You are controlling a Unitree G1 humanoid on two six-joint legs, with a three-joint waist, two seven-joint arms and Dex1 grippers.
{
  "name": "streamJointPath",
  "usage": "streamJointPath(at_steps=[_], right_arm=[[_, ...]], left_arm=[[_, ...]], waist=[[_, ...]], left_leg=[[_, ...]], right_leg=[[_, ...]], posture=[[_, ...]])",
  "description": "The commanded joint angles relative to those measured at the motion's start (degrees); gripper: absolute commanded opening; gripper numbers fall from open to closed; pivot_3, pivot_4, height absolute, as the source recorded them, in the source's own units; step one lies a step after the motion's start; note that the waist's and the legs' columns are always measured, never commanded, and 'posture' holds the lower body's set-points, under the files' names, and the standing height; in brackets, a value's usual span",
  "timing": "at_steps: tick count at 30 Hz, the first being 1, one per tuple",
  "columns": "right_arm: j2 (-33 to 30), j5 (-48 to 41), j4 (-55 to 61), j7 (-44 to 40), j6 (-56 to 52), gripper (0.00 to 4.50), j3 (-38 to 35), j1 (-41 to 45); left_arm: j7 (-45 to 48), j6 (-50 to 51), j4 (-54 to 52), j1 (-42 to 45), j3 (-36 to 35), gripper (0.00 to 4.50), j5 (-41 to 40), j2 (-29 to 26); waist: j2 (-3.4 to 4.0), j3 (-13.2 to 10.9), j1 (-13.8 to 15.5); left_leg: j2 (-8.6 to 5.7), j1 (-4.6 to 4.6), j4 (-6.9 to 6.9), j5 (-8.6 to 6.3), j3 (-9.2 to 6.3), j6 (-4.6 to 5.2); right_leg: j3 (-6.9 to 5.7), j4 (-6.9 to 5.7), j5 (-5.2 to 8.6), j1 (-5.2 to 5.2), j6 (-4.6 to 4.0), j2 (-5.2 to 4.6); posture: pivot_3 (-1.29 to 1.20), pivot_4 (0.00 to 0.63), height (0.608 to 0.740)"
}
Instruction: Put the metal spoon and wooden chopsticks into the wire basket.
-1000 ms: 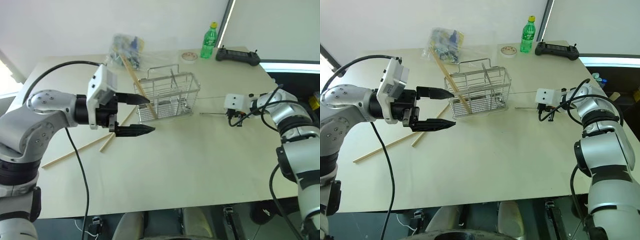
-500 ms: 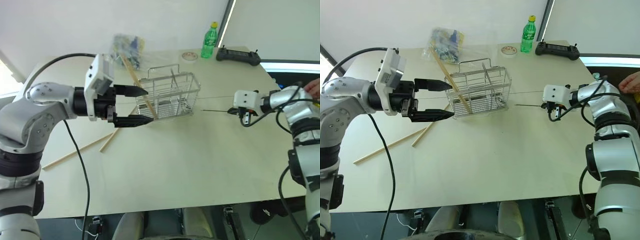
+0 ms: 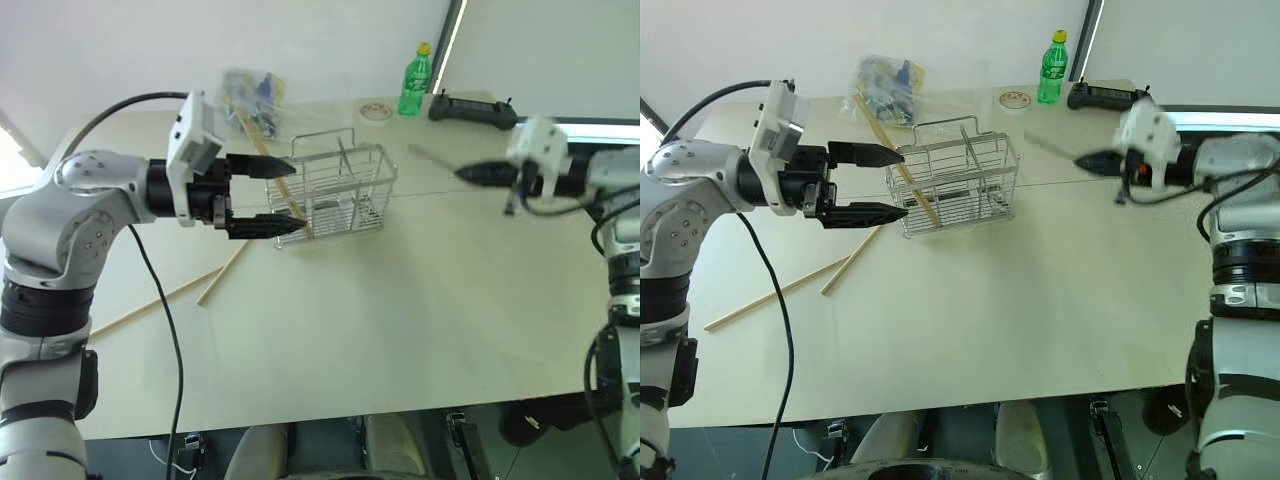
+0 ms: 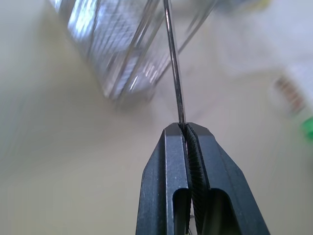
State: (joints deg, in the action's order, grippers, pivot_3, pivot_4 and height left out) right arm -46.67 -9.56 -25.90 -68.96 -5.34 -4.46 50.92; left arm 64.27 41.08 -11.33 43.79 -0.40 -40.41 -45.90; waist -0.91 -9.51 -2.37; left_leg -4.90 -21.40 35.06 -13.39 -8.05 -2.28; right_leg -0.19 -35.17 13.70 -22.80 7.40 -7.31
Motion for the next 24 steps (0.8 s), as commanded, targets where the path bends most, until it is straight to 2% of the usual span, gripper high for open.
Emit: streamJointPath(at_steps=[1, 4, 8, 14, 24], right_arm=[[3.49, -5.55, 8.88, 8.67, -10.58, 0.07, -4.07, 3.05], [5.55, -7.23, 12.24, 12.75, -15.63, 0.07, -4.76, 3.68], [15.67, -10.28, 13.56, 23.42, -20.95, 0.07, -5.28, 6.23], [24.1, -12.12, 13.23, 31.17, -23.07, 0.07, -5.04, 8.31], [28.25, -14.67, 15.79, 36.52, -25.28, 0.07, -5.45, 4.09]], left_arm=[[-0.4, -1.65, 0.3, 1.71, -2.48, 4.5, 0.68, -0.36], [-0.5, -1.9, 0.76, 1.86, -2.72, 4.5, 0.95, -0.32], [-1.0, -2.56, 1.63, 2.37, -3.04, 4.5, 1.58, -0.18], [-1.7, -2.24, 0.89, 2.08, -3.71, 4.5, 1.48, -0.57], [-3.0, -0.9, -0.9, 1.05, -5.56, 4.5, 0.56, -2.06]], waist=[[-0.01, 0.0, 0.19], [-0.02, 0.0, 0.62], [-0.05, 0.01, 1.11], [-0.05, 0.0, 1.46], [-0.07, 0.01, 1.25]], left_leg=[[0.05, -0.02, 0.01, 0.0, -0.01, 0.0], [0.06, -0.03, 0.02, -0.01, 0.0, 0.01], [0.07, -0.06, 0.01, -0.01, 0.02, 0.03], [0.19, -0.16, -0.02, 0.0, 0.01, 0.01], [0.24, -0.15, -0.03, -0.01, 0.04, 0.01]], right_leg=[[0.0, 0.01, 0.0, 0.0, 0.0, 0.0], [0.0, 0.03, 0.0, -0.01, -0.01, -0.01], [0.0, 0.02, -0.01, -0.08, -0.03, -0.01], [-0.01, -0.02, -0.05, -0.24, -0.07, 0.12], [-0.01, -0.03, -0.07, -0.26, -0.09, 0.2]], posture=[[0.0, 0.15, 0.713], [0.0, 0.15, 0.713], [0.0, 0.15, 0.713], [0.0, 0.15, 0.713], [0.0, 0.15, 0.713]])
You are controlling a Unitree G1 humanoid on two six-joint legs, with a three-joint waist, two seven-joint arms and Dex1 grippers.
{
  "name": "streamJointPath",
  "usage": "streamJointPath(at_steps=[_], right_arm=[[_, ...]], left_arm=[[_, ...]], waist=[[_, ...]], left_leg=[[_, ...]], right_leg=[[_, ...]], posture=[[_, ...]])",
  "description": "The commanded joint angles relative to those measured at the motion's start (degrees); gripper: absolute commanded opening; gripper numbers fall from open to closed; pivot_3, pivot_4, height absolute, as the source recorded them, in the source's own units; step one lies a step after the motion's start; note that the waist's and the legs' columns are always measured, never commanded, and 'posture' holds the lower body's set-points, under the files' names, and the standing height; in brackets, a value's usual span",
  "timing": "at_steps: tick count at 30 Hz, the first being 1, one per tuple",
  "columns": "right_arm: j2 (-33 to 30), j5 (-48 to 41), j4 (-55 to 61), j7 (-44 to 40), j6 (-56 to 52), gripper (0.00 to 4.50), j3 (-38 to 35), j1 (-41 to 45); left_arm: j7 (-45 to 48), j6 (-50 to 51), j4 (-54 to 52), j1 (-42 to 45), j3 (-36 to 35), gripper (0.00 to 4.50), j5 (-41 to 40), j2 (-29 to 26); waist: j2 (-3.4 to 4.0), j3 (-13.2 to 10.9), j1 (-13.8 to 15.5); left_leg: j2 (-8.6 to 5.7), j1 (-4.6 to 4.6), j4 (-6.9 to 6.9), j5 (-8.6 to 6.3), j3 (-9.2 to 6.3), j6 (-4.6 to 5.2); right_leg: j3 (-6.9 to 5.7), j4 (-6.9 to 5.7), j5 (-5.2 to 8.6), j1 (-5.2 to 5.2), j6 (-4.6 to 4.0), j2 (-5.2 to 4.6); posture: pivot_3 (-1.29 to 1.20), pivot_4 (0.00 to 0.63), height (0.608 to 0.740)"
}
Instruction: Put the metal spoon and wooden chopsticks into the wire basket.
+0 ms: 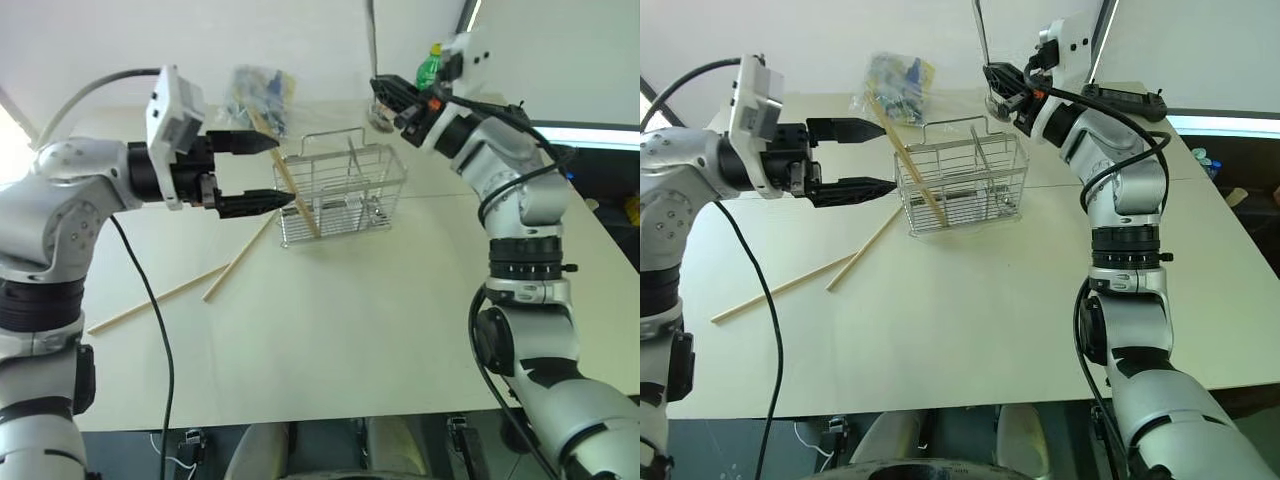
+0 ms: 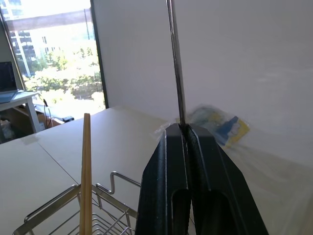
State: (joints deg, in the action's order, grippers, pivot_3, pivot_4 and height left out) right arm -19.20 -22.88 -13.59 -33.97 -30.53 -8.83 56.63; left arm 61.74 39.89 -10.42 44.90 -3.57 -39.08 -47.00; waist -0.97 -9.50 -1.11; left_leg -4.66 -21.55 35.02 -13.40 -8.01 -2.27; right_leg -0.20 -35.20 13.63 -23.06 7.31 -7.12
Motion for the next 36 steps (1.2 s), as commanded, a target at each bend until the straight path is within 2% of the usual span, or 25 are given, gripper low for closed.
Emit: streamJointPath(at_steps=[1, 6, 11, 15, 19, 22, 27, 32, 36], right_arm=[[1.09, -1.38, 4.62, 1.78, -0.32, 0.07, -0.63, -3.12], [1.99, -1.74, 8.72, 3.28, -1.79, 0.07, 0.33, -8.94], [2.31, -1.58, 10.0, 5.06, -2.13, 0.07, 0.31, -11.31], [2.16, -2.43, 10.91, 6.39, -3.35, 1.36, -0.55, -11.62], [1.27, -2.22, 11.64, 7.03, -3.87, 3.48, -0.83, -11.58], [-0.07, -2.38, 11.95, 6.91, -4.38, 3.48, -1.41, -11.09], [-6.79, -4.71, 13.49, 4.1, -7.03, 3.48, -4.0, -7.33], [-19.81, -14.13, 17.12, -6.75, -14.96, 3.48, -8.01, -4.12], [-33.04, -20.11, 28.77, -20.74, -18.16, 3.48, -10.21, -15.51]], left_arm=[[-0.54, 0.37, -1.91, -0.11, -2.48, 4.5, -0.84, -1.03], [-0.73, 0.42, -1.82, 0.16, -2.39, 4.5, -0.63, -1.03], [-0.33, -0.05, -0.73, 1.18, -1.75, 4.5, -0.12, -0.77], [0.31, -0.77, 0.48, 2.08, -0.96, 4.5, 0.49, -0.28], [0.82, -1.36, 1.43, 2.67, -0.39, 4.5, 1.12, 0.2], [1.26, -1.82, 2.13, 2.97, -0.14, 4.5, 1.68, 0.49], [2.16, -2.09, 3.16, 3.18, -0.36, 4.5, 2.6, 0.12], [4.2, -2.18, 6.01, 2.38, -2.32, 4.5, 3.94, -3.93], [8.94, -4.42, 12.33, -0.45, -2.85, 4.5, 7.24, -11.1]], waist=[[0.0, 0.0, 0.05], [0.0, 0.0, -0.03], [0.0, 0.0, -0.11], [0.0, 0.0, -0.04], [0.0, 0.0, -0.02], [0.0, 0.0, 0.07], [0.01, -0.02, 0.12], [0.02, -0.1, 0.12], [-0.09, -0.03, 0.13]], left_leg=[[0.05, 0.01, -0.01, 0.0, 0.0, 0.0], [0.25, 0.0, 0.0, 0.0, 0.03, 0.0], [0.29, 0.01, -0.01, 0.0, 0.06, 0.0], [0.3, 0.01, -0.01, 0.0, 0.06, 0.0], [0.3, 0.01, -0.01, 0.0, 0.06, 0.0], [0.3, 0.0, -0.01, 0.0, 0.07, 0.0], [0.3, -0.01, -0.01, 0.0, 0.08, 0.0], [0.32, -0.06, -0.09, -0.02, 0.11, 0.03], [0.42, 0.0, -0.13, -0.3, 0.15, 0.5]], right_leg=[[0.0, 0.0, -0.01, 0.0, -0.03, 0.05], [0.0, 0.0, -0.08, -0.03, -0.14, 0.24], [0.0, 0.0, -0.12, -0.06, -0.2, 0.33], [0.0, 0.0, -0.12, -0.07, -0.2, 0.34], [0.0, 0.01, -0.12, -0.06, -0.2, 0.34], [0.0, 0.01, -0.12, -0.06, -0.2, 0.34], [0.0, 0.04, -0.12, -0.05, -0.2, 0.33], [-0.01, 0.06, -0.1, -0.12, -0.19, 0.34], [-0.03, 0.12, -0.06, -0.05, -0.17, 0.36]], posture=[[0.0, 0.15, 0.713], [0.0, 0.15, 0.713], [0.0, 0.15, 0.713], [0.0, 0.15, 0.713], [0.0, 0.15, 0.713], [0.0, 0.15, 0.713], [0.0, 0.15, 0.713], [0.0, 0.15, 0.713], [0.0, 0.15, 0.713]])
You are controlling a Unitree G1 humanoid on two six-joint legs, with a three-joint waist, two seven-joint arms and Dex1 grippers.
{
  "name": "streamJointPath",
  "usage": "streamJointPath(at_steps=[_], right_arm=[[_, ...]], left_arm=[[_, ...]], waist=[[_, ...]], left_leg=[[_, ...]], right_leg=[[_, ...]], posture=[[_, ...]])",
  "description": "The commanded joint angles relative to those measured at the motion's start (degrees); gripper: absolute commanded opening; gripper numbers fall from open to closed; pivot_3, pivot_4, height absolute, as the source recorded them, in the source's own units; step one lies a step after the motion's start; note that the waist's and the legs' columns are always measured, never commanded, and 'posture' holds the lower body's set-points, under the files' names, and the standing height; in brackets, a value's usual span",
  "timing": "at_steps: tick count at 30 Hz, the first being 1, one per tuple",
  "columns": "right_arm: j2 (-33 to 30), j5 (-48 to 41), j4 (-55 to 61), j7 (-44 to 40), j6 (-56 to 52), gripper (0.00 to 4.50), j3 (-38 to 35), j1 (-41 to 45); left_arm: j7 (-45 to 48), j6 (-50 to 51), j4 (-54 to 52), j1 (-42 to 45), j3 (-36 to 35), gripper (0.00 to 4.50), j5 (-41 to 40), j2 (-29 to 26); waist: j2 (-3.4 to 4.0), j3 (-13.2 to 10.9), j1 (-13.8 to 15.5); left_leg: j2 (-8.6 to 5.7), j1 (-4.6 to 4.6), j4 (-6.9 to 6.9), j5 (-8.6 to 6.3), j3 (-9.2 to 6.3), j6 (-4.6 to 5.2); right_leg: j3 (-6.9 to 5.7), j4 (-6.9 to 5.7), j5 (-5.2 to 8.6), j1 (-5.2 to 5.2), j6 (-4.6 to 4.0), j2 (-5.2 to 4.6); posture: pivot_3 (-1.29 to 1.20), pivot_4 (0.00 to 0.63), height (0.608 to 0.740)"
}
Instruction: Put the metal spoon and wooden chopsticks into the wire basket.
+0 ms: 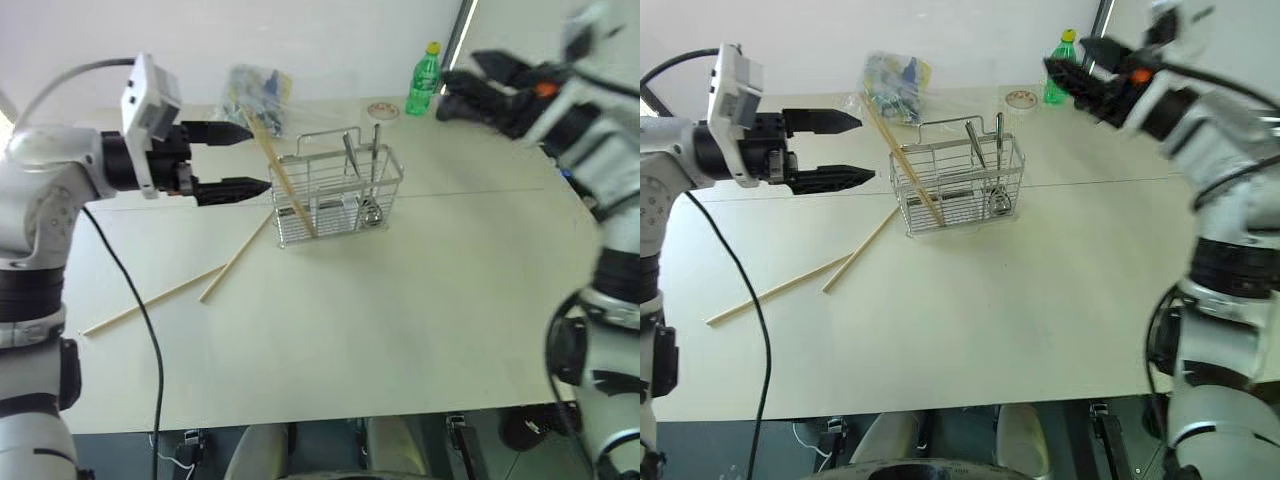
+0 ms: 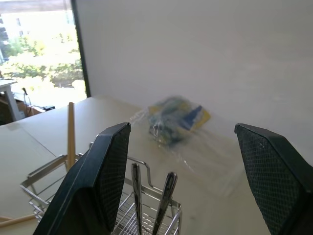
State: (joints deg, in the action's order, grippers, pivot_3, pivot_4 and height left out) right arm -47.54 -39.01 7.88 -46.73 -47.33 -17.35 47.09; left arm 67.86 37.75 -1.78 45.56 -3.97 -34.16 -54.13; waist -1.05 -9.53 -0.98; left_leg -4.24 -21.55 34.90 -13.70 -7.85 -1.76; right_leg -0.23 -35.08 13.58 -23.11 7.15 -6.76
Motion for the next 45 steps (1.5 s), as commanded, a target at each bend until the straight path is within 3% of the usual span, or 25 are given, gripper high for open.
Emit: streamJointPath(at_steps=[1, 6, 10, 14, 20, 25, 31, 44, 45], right_arm=[[-6.28, -4.8, 9.17, -9.4, -1.25, 3.48, -2.32, -8.71], [-7.79, -9.74, 16.88, -10.32, -3.21, 3.48, -6.15, -19.91], [-3.0, -11.21, 22.89, -2.9, -3.89, 3.48, -6.6, -27.93], [-0.57, -12.89, 27.78, 0.9, -3.97, 3.48, -6.27, -33.1], [-0.55, -15.11, 30.99, 5.47, -4.9, 3.48, -5.39, -35.77], [-1.97, -14.38, 34.78, 5.48, -3.46, 3.48, -5.27, -41.58], [-1.33, -18.01, 36.6, 9.47, -3.93, 3.48, -8.04, -43.48], [-0.99, -22.29, 36.75, 14.56, -2.28, 3.48, -9.02, -44.5], [-1.12, -22.38, 36.67, 14.58, -2.14, 3.55, -8.96, -44.52]], left_arm=[[3.58, -3.05, 5.22, -1.53, -2.37, 4.5, 2.94, -4.98], [7.29, -5.87, 12.25, -2.7, -0.59, 4.5, 6.67, -7.47], [13.21, -13.91, 15.46, -8.35, 4.08, 4.5, 13.09, -9.9], [15.55, -21.34, 23.3, -5.15, 9.09, 4.5, 19.63, -7.77], [17.85, -29.56, 41.33, 6.65, 15.68, 4.5, 28.53, -0.46], [20.16, -38.03, 51.53, 9.12, 20.39, 4.5, 35.47, 3.61], [18.93, -44.75, 59.13, 10.67, 21.89, 4.5, 40.19, 6.49], [12.31, -48.1, 67.24, 11.9, 22.63, 4.5, 45.95, 11.42], [12.16, -48.11, 67.56, 12.0, 22.47, 3.95, 46.05, 11.65]], waist=[[-0.02, 0.01, -0.15], [-0.09, -0.03, 0.21], [-0.12, 0.0, 0.31], [-0.15, -0.01, 1.05], [-0.35, 0.08, 1.97], [-0.36, 0.09, 1.49], [-0.45, 0.05, 1.5], [-0.46, 0.18, 1.88], [-0.45, 0.18, 1.88]], left_leg=[[0.0, 0.0, 0.01, -0.07, 0.02, 0.11], [0.07, -0.01, 0.19, -0.11, 0.25, 0.17], [0.12, 0.05, 0.2, -0.12, 0.23, 0.15], [0.11, -0.18, 0.22, -0.12, 0.09, 0.14], [0.02, -0.48, 0.38, -0.11, 0.11, 0.13], [0.01, -0.55, 0.34, -0.12, 0.16, 0.15], [0.09, -0.56, 0.36, -0.12, 0.15, 0.16], [0.06, -0.42, 0.44, -0.12, 0.06, 0.16], [0.07, -0.35, 0.44, -0.12, 0.07, 0.16]], right_leg=[[0.0, 0.01, 0.03, 0.01, 0.01, 0.0], [0.06, 0.04, 0.01, -0.01, 0.02, -0.07], [0.08, 0.05, 0.11, 0.04, -0.22, -0.1], [0.09, 0.08, 0.09, -0.15, -0.28, -0.16], [0.01, 0.15, 0.05, -0.23, -0.22, -0.14], [-0.01, 0.19, -0.02, -0.3, 0.0, -0.14], [-0.03, 0.1, -0.03, -0.35, -0.01, -0.08], [-0.09, 0.05, -0.03, -0.13, 0.0, -0.1], [-0.1, 0.04, -0.01, -0.05, 0.01, -0.1]], posture=[[0.0, 0.15, 0.713], [0.0, 0.15, 0.713], [0.0, 0.15, 0.713], [0.0, 0.15, 0.713], [0.0, 0.15, 0.713], [0.0, 0.15, 0.713], [0.0, 0.15, 0.713], [0.0, 0.15, 0.713], [0.0, 0.15, 0.713]])
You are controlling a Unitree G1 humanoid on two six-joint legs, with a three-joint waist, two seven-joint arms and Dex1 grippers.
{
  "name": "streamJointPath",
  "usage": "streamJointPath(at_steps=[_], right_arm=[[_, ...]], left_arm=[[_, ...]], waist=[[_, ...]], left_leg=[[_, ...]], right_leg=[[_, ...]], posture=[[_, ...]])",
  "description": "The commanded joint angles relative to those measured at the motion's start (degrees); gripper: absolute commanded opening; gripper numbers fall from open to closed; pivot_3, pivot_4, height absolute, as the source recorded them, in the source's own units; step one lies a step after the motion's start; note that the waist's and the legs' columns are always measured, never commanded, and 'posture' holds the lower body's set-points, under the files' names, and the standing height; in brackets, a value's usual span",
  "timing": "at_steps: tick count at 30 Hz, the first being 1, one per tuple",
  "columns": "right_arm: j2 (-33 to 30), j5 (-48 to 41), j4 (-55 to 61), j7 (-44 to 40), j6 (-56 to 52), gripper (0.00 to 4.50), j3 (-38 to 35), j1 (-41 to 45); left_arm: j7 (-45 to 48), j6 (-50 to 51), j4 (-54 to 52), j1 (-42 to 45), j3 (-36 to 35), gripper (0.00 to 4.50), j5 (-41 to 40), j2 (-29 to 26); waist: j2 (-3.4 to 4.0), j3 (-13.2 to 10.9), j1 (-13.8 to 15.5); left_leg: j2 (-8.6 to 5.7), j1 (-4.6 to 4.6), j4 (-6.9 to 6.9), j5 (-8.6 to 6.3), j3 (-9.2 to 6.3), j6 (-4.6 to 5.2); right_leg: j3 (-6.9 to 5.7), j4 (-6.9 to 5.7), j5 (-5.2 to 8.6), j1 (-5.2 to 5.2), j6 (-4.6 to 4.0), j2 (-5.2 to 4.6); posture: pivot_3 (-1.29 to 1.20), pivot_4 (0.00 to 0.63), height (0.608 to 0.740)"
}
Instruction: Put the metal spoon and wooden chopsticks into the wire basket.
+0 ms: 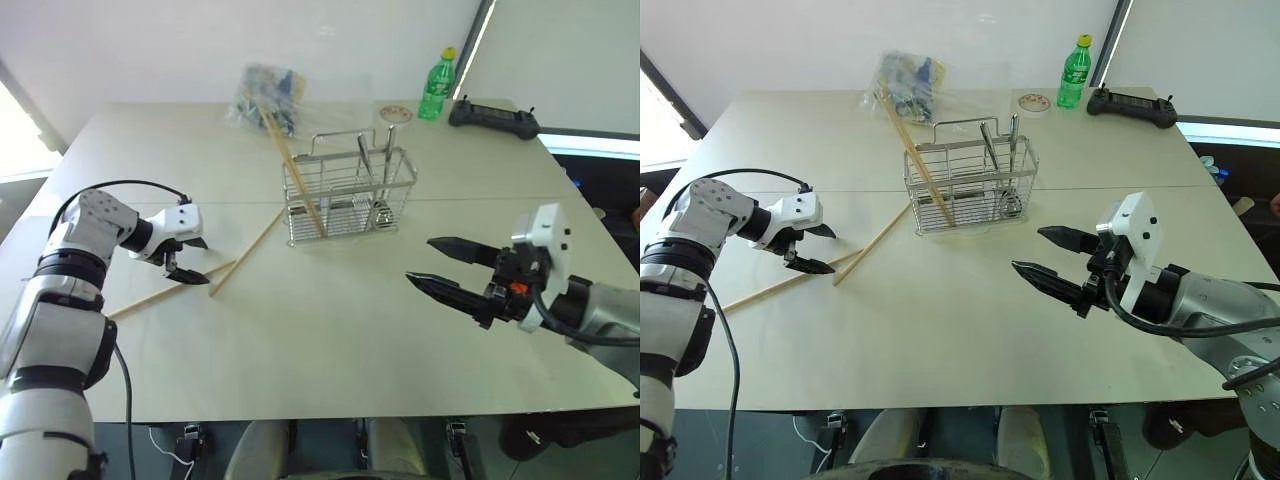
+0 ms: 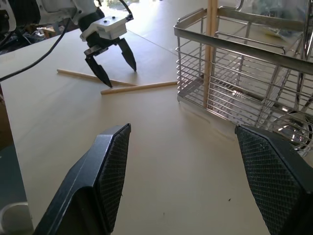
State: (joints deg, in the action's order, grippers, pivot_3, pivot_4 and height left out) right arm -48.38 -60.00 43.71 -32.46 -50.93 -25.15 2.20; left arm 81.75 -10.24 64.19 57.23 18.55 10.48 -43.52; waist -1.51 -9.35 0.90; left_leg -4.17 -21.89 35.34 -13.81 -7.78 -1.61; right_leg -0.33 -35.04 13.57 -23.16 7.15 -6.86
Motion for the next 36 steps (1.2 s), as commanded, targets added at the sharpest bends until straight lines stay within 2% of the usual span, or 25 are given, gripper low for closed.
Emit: streamJointPath(at_steps=[1, 6, 8, 9, 21, 26, 29, 33, 36], right_arm=[[-0.45, -1.47, 0.7, 0.17, 1.59, 3.55, -1.19, 0.28], [-1.95, -1.55, 0.65, -2.13, 1.85, 3.55, -1.55, -0.94], [-2.55, -1.8, 0.53, -2.93, 1.99, 3.55, -1.86, -1.56], [-2.91, -1.85, 0.41, -3.29, 2.08, 3.55, -1.84, -1.77], [-4.41, -1.41, -0.05, -6.14, 3.15, 3.55, -1.25, -3.55], [-4.49, -1.63, -0.14, -6.05, 3.22, 3.55, -0.89, -3.05], [-4.82, -1.61, -0.43, -6.18, 3.13, 3.55, -1.19, -2.94], [-5.11, -1.81, -0.85, -6.1, 3.05, 3.55, -1.34, -2.71], [-5.15, -2.1, -1.15, -5.66, 2.89, 3.55, -0.6, -1.81]], left_arm=[[-1.84, 0.04, 1.84, 0.42, -0.18, 3.65, 1.52, 1.2], [-2.46, 0.35, 2.73, 0.79, -0.45, 1.13, 1.85, 1.44], [-2.53, 0.44, 2.81, 0.74, -0.54, 0.24, 1.77, 1.4], [-2.59, 0.49, 2.89, 0.73, -0.58, 0.04, 1.72, 1.38], [-8.57, 3.21, 4.21, 2.64, -3.84, 0.04, 0.33, 0.97], [-19.93, 11.38, 6.52, 9.24, -14.37, 0.04, -6.98, 1.31], [-24.38, 15.93, 4.81, 13.75, -23.44, 0.04, -14.47, 0.93], [-30.49, 22.43, -1.98, 19.29, -35.2, 0.04, -25.35, 1.91], [-36.51, 31.49, -13.28, 23.13, -43.53, 0.04, -35.92, 5.16]], waist=[[0.01, 0.01, 0.0], [0.01, 0.0, -0.06], [0.01, 0.0, -0.1], [0.01, 0.0, -0.13], [-0.01, -0.01, -0.13], [-0.33, -0.17, -0.07], [-0.4, -0.16, -0.13], [-0.47, -0.2, -0.25], [-0.51, -0.21, -0.26]], left_leg=[[0.01, 0.07, 0.0, 0.0, 0.01, 0.0], [0.04, 0.4, -0.02, -0.01, 0.0, -0.01], [0.04, 0.39, -0.03, -0.01, -0.03, -0.01], [0.04, 0.38, -0.04, -0.01, -0.03, -0.01], [0.04, 0.39, -0.06, -0.01, -0.02, -0.01], [0.04, 0.17, -0.05, -0.01, -0.09, -0.01], [0.01, -0.18, 0.0, 0.0, -0.1, -0.01], [-0.02, -0.32, 0.0, 0.0, -0.08, -0.02], [-0.01, -0.32, 0.0, 0.0, -0.08, -0.02]], right_leg=[[0.0, 0.0, 0.03, 0.07, 0.04, 0.0], [0.0, 0.03, 0.25, 0.42, 0.04, -0.03], [0.0, 0.03, 0.24, 0.41, 0.07, -0.05], [0.0, 0.04, 0.21, 0.39, 0.12, -0.05], [-0.01, 0.04, 0.19, 0.38, 0.19, -0.06], [-0.06, 0.04, 0.15, 0.19, 0.26, -0.04], [-0.15, 0.04, 0.09, -0.07, 0.34, -0.04], [-0.15, 0.05, -0.07, -0.21, 0.21, -0.04], [-0.15, 0.05, -0.07, -0.21, 0.21, -0.04]], posture=[[0.0, 0.15, 0.713], [0.0, 0.15, 0.713], [0.0, 0.15, 0.713], [0.0, 0.15, 0.713], [0.0, 0.15, 0.713], [0.0, 0.15, 0.713], [0.0, 0.15, 0.713], [0.0, 0.15, 0.713], [0.0, 0.15, 0.713]])
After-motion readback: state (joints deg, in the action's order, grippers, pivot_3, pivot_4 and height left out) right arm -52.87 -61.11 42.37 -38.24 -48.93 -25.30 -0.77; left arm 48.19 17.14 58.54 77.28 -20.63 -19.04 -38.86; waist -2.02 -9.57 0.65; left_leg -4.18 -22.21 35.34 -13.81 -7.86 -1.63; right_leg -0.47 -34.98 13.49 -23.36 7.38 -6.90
